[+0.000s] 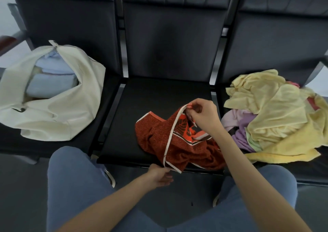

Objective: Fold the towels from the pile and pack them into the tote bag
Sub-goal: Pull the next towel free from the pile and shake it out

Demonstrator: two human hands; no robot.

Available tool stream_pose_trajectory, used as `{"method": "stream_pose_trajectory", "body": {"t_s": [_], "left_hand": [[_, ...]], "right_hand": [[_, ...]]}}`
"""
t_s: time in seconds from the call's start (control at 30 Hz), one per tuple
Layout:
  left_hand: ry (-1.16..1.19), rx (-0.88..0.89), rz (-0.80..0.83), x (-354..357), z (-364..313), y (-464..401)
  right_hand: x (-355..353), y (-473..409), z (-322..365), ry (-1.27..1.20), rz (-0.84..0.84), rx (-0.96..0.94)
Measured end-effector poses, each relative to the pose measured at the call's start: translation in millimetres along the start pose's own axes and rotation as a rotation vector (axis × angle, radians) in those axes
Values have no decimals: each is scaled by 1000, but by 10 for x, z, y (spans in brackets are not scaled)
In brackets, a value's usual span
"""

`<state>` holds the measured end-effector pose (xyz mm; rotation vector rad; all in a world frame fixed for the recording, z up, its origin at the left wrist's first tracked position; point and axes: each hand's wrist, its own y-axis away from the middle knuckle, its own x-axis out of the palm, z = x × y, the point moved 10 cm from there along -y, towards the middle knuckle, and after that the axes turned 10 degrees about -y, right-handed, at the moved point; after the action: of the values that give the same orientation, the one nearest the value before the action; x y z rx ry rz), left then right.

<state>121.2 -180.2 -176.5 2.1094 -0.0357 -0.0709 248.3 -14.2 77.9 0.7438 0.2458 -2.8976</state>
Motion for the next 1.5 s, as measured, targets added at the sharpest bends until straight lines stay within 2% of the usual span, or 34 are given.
{"method": "stream_pose_trajectory", "body": {"t_s": [0.17, 0.23, 0.47, 0.7, 0.77, 0.83, 0.97, 1.0, 1.07, 1.13, 1.2, 1.23, 1.3, 1.37, 1.4, 1.43, 1.5], "left_hand": [[299, -169, 138, 221, 90, -17], [357, -187, 157, 280, 60, 23], [446, -175, 150, 371, -80, 149], [469, -54, 15, 10, -544, 274], [424, 5, -83, -268, -761, 279], [309, 158, -261, -684, -1114, 375], [-228, 646, -849, -1515, -2093, 1185], [-286, 750, -966, -1619, -2280, 1463], [-243, 887, -1125, -1784, -2522, 1936], [-124, 942, -1187, -1918, -2653, 2222], [-121, 987, -1161, -2011, -2804, 2338], [-209, 1026, -1120, -2031, -2905, 2368], [-558, 1070, -987, -2003, -3109, 2384], [-914, 953, -797, -1954, -3139, 2305], [-997, 884, -729, -1961, -3105, 2297], [-989, 868, -704, -1986, -3094, 2344], [-752, 1007, -803, -2070, -3161, 2597]], "right_hand": [[-154, 33, 19, 3, -49, -14], [-222, 47, 27, 0, -71, -24], [-495, 87, -2, -44, -194, -38], [-822, 191, 31, -193, -398, -61], [-966, 241, 54, -290, -495, -85], [-1137, 312, 111, -354, -596, -126], [-1337, 380, 164, -449, -683, -147], [-1360, 406, 203, -438, -698, -159], [-1387, 469, 329, -397, -736, -209], [-1356, 497, 422, -409, -738, -242], [-1291, 479, 452, -454, -719, -243], [-1283, 474, 445, -464, -730, -236], [-1336, 475, 433, -481, -781, -218], [-1401, 430, 402, -451, -799, -177], [-1418, 393, 376, -421, -787, -150], [-1423, 363, 350, -393, -773, -132], [-1398, 345, 319, -371, -745, -114]]}}
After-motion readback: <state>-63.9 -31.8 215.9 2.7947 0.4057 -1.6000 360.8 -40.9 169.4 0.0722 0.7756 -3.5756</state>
